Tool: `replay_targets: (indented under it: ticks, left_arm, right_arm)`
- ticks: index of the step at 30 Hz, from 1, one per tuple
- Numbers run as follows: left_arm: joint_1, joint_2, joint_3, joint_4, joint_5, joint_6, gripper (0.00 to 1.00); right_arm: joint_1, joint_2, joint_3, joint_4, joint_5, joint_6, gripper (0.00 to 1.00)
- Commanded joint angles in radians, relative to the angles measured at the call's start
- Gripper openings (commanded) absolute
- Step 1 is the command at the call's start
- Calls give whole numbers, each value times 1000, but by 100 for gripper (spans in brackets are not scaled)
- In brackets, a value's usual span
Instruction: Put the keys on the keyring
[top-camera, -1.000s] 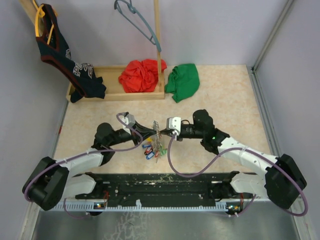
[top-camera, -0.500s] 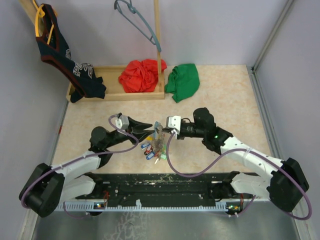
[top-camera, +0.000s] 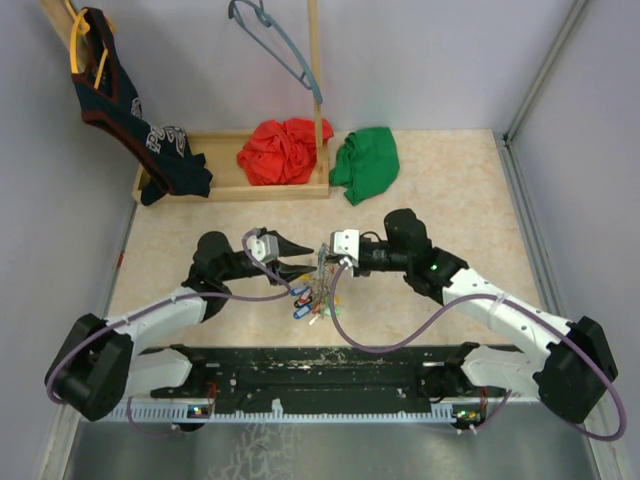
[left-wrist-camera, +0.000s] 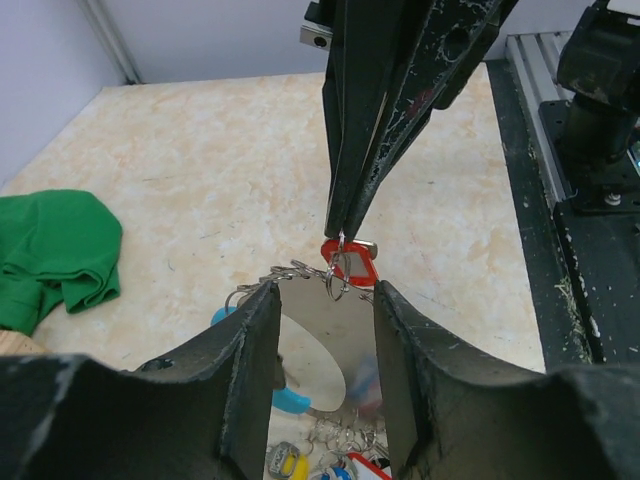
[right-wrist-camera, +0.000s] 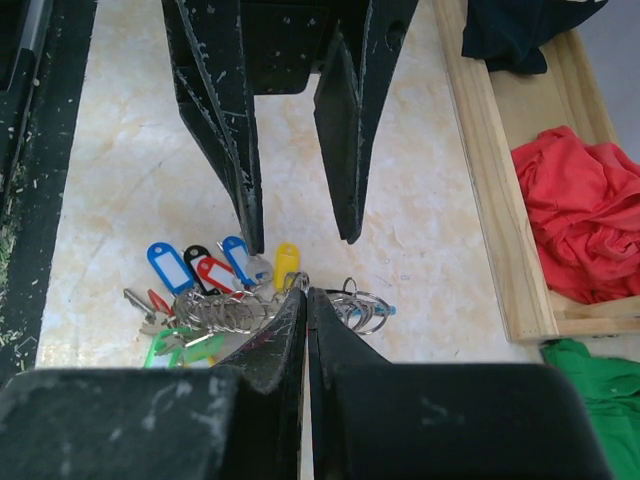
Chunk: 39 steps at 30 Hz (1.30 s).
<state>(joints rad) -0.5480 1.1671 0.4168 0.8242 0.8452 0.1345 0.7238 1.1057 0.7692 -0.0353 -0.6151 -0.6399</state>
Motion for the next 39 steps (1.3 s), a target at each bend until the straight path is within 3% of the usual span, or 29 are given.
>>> replay_targets:
  ticks: [1, 21, 23, 26, 39]
  left_arm:
    - [0, 37, 66, -96, 98, 137, 47]
    - [0, 137, 138, -134, 162, 120, 33]
    - [-1, 141, 143, -146, 163, 117, 27]
    - [-1, 138, 142, -156, 145, 112, 1]
    - [-1, 45, 78, -72, -82, -91, 0]
  right_arm:
    - [3, 1, 77, 26, -35, -24, 0]
    - [4, 17, 87, 36, -74, -17, 0]
    - [5, 16, 87, 37, -75, -14, 0]
    - [6, 13, 87, 33, -70, -11, 0]
    - [19, -79, -87, 101, 33, 92, 0]
